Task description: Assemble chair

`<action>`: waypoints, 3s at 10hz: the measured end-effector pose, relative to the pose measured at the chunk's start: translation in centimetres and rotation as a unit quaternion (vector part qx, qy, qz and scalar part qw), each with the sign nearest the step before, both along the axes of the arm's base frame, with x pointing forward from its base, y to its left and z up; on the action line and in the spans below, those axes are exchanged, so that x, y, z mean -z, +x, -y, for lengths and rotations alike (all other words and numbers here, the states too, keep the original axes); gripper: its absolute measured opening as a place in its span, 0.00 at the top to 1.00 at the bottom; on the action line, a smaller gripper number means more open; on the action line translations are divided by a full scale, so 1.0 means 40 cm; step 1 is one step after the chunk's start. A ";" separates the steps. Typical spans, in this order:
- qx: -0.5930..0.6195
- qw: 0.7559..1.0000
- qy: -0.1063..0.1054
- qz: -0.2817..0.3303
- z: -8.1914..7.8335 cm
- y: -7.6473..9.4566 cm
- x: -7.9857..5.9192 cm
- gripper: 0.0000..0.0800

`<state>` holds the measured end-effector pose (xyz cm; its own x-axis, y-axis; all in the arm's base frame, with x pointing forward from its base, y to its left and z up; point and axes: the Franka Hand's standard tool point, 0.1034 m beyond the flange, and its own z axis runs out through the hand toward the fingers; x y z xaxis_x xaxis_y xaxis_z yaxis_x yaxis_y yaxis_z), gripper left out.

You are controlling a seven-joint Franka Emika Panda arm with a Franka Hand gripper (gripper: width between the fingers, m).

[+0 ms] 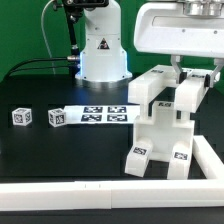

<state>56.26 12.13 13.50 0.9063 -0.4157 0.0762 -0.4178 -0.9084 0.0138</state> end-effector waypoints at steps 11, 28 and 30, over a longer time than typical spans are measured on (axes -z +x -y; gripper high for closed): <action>-0.052 0.998 -0.004 0.022 0.030 0.013 0.002 0.64; -0.034 0.999 -0.005 0.027 0.045 0.002 0.041 0.64; -0.033 0.999 -0.012 0.025 0.049 -0.004 0.083 0.64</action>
Offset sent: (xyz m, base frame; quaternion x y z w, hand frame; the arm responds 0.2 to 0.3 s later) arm -0.0170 -0.0035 -0.0013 0.0016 0.0104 -0.0248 0.9996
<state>56.12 10.16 10.18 0.9264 -0.3529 0.1310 -0.3579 -0.9336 0.0159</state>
